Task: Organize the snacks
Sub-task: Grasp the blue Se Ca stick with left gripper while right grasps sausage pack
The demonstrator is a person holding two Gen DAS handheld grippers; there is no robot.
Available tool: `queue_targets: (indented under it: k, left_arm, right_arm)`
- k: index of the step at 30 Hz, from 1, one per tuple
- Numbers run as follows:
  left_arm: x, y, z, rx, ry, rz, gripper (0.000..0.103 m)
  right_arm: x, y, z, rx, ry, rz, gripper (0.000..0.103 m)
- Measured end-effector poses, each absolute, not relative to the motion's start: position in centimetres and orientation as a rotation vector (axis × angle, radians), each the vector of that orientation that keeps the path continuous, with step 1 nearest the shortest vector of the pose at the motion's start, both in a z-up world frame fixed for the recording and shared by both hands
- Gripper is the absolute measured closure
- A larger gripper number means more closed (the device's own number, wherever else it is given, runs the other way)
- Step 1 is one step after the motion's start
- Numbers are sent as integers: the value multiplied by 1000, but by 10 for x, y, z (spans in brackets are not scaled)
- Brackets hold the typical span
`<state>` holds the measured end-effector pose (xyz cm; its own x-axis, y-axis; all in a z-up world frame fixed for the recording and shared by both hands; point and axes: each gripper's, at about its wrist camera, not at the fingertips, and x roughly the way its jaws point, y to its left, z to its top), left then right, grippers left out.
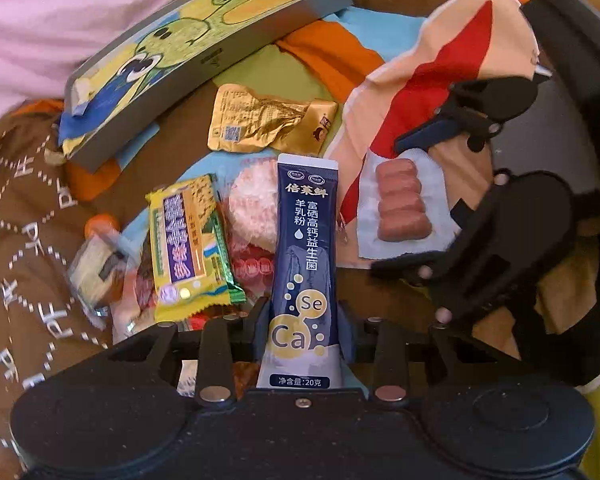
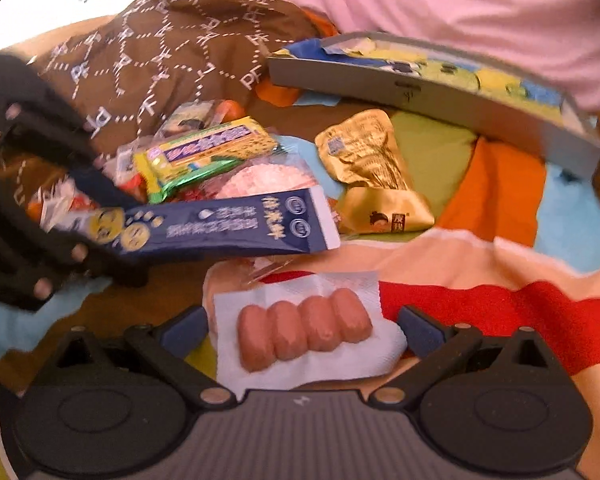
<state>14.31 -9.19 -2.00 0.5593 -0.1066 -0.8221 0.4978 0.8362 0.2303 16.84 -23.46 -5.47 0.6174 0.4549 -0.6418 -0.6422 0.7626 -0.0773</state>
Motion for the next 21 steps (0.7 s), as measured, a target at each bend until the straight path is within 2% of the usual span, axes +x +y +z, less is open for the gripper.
queue_targets:
  k: [16,21]
  left_arm:
    - [125,-82,-21,318,973,-353,66]
    - [120,-82,-25,290,962,-345,67]
  right_arm:
    - [141,-234,-47,-376,651,622,9]
    - [114,-229,-43,-501,598,560,9]
